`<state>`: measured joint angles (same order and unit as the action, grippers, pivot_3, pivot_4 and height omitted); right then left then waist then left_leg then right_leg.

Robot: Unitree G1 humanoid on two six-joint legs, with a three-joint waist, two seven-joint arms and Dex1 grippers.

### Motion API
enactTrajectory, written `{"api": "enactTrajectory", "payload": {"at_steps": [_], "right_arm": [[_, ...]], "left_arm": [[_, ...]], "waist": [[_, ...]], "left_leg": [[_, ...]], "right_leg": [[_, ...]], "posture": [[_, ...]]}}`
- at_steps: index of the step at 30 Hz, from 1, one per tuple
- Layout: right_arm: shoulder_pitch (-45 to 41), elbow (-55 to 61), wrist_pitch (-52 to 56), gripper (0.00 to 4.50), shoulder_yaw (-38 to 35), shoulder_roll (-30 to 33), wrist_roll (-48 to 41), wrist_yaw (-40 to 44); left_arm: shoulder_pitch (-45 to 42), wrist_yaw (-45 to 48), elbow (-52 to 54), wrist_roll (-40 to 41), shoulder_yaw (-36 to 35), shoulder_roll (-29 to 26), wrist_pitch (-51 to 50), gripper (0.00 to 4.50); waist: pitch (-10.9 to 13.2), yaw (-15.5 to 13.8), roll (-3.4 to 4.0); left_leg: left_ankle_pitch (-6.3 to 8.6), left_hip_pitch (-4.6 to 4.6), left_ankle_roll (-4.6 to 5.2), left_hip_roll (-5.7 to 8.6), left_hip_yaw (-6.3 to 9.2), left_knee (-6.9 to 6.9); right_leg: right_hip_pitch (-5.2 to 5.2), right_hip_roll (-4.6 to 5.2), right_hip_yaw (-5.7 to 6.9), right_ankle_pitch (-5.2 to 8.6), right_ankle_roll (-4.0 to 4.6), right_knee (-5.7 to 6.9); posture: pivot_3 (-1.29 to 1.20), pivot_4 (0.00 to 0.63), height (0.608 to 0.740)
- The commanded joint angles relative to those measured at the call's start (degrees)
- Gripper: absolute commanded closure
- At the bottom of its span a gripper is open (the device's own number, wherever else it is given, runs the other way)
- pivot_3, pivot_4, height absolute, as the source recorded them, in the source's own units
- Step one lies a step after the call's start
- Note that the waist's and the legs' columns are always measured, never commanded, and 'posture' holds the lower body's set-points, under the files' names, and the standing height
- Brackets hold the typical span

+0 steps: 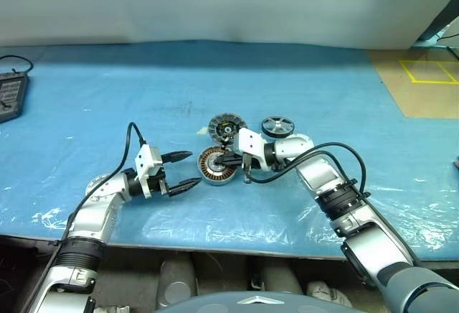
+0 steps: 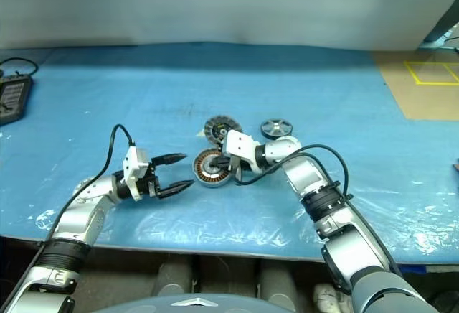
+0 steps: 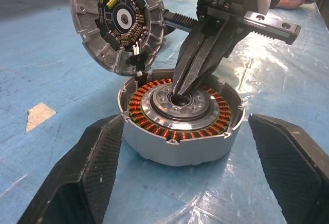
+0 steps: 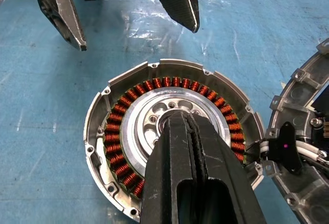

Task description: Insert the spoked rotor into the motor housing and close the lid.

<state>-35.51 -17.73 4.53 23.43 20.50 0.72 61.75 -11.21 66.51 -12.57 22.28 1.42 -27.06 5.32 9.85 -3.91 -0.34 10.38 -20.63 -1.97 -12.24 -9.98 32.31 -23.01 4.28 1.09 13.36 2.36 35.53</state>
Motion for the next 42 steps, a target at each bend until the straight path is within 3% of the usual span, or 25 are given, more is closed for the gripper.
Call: {"api": "enactTrajectory", "payload": {"at_steps": [1,11,25,42], "right_arm": [[2.0,-4.5,0.7,4.48,4.0,2.0,6.1,-0.9],[2.4,-5.8,-1.3,4.48,5.0,2.0,7.5,-1.7],[2.9,1.9,1.9,4.48,-1.7,-1.2,-3.8,2.0],[-0.5,4.5,5.2,4.48,-2.4,-2.4,-4.2,2.6]], "left_arm": [[-0.5,-0.1,0.4,0.2,-1.2,0.0,1.2,0.43],[-0.7,-0.1,-0.1,0.3,-1.2,0.0,1.5,0.43],[-1.0,0.2,-0.6,0.3,-1.0,0.1,1.7,0.43],[-0.1,-0.2,0.1,0.3,-0.9,0.2,1.2,0.43]], "waist": [[0.0,0.0,0.02],[-0.2,0.0,0.01],[-0.2,0.0,0.01],[-0.2,0.0,0.02]], "left_leg": [[0.0,0.0,0.0,0.0,-0.01,-0.02],[0.01,0.14,0.01,0.01,-0.01,-0.09],[0.01,-0.38,0.0,-0.03,-0.04,-0.16],[-0.04,-0.6,-0.07,-0.05,-0.04,-0.16]], "right_leg": [[-0.01,0.0,0.0,0.0,0.0,-0.01],[0.08,0.01,-0.01,0.01,-0.02,-0.03],[-0.37,-0.03,0.02,0.01,-0.02,-0.18],[-0.57,-0.04,0.05,0.01,-0.02,-0.2]], "posture": [[0.0,0.15,0.74],[0.0,0.15,0.74],[0.0,0.15,0.74],[0.0,0.15,0.74]]}}
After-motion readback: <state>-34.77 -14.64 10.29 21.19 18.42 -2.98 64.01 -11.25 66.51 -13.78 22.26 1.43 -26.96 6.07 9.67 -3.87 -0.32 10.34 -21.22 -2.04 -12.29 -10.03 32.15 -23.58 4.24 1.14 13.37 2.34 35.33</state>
